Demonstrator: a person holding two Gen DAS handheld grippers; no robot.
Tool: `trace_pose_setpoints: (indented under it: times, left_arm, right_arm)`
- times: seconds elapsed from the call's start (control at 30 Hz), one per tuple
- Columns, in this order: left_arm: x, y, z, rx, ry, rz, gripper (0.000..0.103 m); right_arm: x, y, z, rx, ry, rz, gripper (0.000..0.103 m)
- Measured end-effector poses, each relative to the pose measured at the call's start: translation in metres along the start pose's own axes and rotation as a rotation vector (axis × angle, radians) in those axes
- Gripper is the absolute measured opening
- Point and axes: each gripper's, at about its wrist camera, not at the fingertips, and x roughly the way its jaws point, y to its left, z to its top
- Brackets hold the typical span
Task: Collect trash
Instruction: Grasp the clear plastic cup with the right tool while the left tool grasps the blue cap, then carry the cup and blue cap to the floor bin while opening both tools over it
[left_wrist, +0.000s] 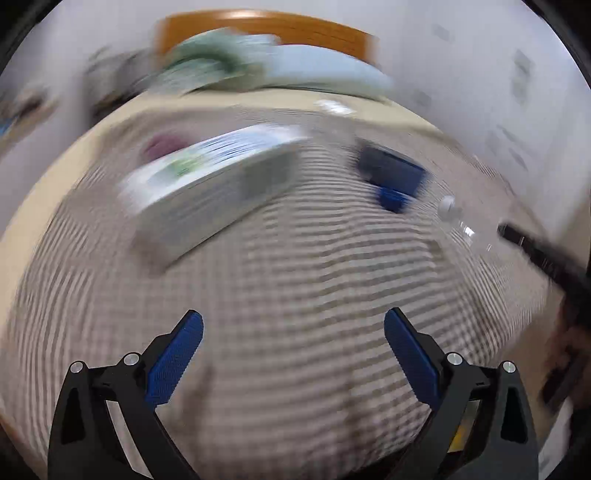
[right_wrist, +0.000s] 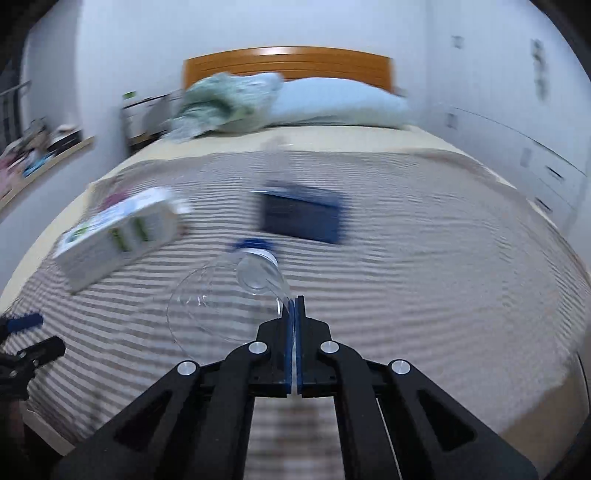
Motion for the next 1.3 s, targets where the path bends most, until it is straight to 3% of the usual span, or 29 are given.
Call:
trace_pose_setpoints:
  times: [0.07, 0.13, 0.27, 0.43, 0.5, 0.57, 0.77, 0.9, 1.13, 1.3]
  left_arm:
    - [0.019, -0.030, 0.026, 0.111, -0.041, -0.056, 0.095]
    - [0.048, -0.048, 0.051, 0.116, -0.032, -0.114, 0.095]
    - [0.128, -0.066, 0.089, 0.018, 0.128, -0.143, 0.095]
    - [0.177, -0.080, 0.116, -0.062, 0.153, -0.054, 0.092]
    - [0.184, -0.085, 0.120, -0.066, 0.142, -0.045, 0.080]
    - [0.196, -0.090, 0.123, -0.042, 0.181, -0.007, 0.051]
    - [0.151, -0.101, 0.126, -0.006, 0.092, -0.049, 0.050]
    - [0.119, -0.096, 0.123, -0.055, 0.111, -0.098, 0.050]
    - [0.041, -0.136, 0.078, -0.024, 0.149, -0.162, 0.050]
    - [-0.011, -0.185, 0.033, 0.034, 0.172, -0.294, 0.050]
  right_arm:
    - [-0.019, -0.034, -0.007, 0.031, -0.013, -0.053, 0.001]
    - [-0.035, -0.064, -0.014, 0.064, -0.017, -0.088, 0.001]
    - [-0.051, -0.105, -0.027, 0.133, -0.026, -0.119, 0.001]
    - [-0.057, -0.129, -0.047, 0.164, -0.005, -0.100, 0.001]
    - [-0.053, -0.130, -0.053, 0.169, 0.009, -0.086, 0.001]
    - [-0.049, -0.126, -0.060, 0.167, 0.028, -0.063, 0.001]
    - [-0.049, -0.121, -0.065, 0.174, 0.027, -0.037, 0.001]
    - [-0.056, -0.121, -0.059, 0.185, 0.009, -0.020, 0.001]
    - [-0.093, -0.133, -0.066, 0.176, -0.017, -0.042, 0.001]
    - [-0.125, -0.161, -0.106, 0.186, 0.026, -0.115, 0.001]
